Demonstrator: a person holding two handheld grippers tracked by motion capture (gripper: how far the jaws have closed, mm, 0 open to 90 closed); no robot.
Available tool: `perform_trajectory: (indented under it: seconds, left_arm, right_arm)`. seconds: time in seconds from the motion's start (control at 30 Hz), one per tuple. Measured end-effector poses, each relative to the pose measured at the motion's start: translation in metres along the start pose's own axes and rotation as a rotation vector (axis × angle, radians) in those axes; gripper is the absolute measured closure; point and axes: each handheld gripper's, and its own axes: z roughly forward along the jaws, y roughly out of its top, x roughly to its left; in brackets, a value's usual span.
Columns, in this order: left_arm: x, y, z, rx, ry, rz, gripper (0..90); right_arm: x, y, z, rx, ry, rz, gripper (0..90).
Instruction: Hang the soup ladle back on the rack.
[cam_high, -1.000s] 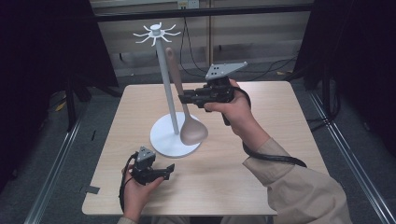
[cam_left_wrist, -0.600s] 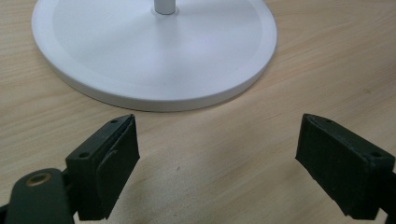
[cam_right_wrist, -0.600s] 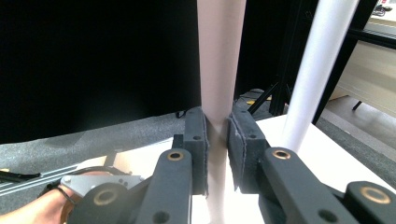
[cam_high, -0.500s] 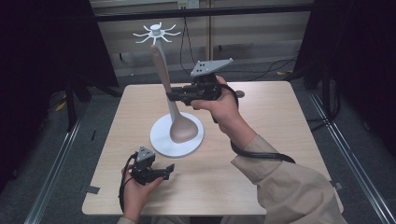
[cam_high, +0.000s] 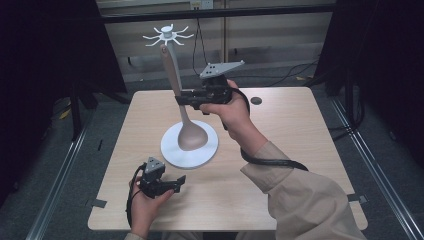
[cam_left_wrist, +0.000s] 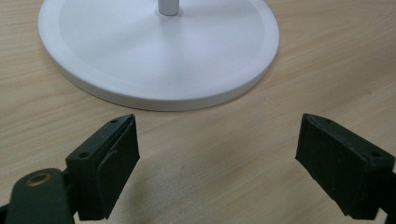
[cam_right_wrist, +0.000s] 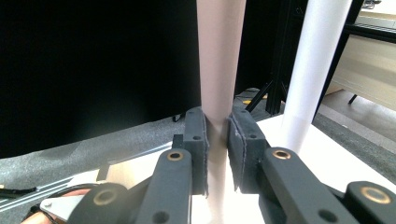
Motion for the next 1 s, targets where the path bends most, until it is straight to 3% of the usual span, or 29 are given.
perform_trajectory:
  seconds: [0.3,0.5,1.0]
  left_arm:
    - [0.0,0.0,0.0,-0.003,0.002,0.001,13.2]
    - [0.0,0.0,-0.001,-0.001,-0.001,0.002,13.2]
    - [0.001,0.0,-0.002,0.001,-0.003,0.005,13.3]
  right_arm:
    - [0.001,-0.003,0.005,-0.019,-0.046,0.014,78.7]
    - [0.006,-0.002,0.007,-0.04,-0.043,0.043,78.8]
    - [0.001,-0.01,0.011,-0.057,-0.088,0.063,78.0]
